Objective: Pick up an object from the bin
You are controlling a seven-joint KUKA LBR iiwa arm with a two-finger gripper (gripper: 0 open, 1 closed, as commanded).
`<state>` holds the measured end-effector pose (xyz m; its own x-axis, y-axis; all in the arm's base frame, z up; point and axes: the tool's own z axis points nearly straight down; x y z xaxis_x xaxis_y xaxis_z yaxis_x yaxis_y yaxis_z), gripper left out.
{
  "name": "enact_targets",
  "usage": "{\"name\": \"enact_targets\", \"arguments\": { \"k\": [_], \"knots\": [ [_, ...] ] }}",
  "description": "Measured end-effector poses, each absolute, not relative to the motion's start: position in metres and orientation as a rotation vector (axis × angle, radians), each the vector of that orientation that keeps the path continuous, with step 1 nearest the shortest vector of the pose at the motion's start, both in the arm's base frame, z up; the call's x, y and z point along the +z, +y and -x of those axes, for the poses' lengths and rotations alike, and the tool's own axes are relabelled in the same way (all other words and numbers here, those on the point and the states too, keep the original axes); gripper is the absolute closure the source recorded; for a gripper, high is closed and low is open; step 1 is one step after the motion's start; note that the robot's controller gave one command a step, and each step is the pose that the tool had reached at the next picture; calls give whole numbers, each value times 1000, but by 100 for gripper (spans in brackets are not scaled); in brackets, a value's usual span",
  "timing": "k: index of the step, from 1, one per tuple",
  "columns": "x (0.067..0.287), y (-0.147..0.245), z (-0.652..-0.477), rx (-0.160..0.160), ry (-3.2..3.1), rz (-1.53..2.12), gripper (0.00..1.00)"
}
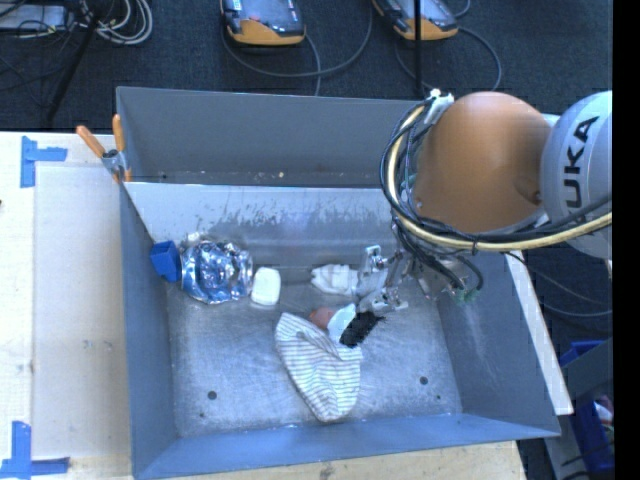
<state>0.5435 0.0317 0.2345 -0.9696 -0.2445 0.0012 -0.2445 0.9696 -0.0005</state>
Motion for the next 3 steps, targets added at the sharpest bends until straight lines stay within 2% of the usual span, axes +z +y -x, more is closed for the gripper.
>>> {"name": "enact_targets", "arguments": {
  "k": [1, 2, 3],
  "knots": [
    [201, 28, -543, 7, -3104, -438, 100],
    [165, 29, -544, -2, -3103, -444, 100],
    [137, 32, -547, 1, -3079, -601, 100]
  ]
}}
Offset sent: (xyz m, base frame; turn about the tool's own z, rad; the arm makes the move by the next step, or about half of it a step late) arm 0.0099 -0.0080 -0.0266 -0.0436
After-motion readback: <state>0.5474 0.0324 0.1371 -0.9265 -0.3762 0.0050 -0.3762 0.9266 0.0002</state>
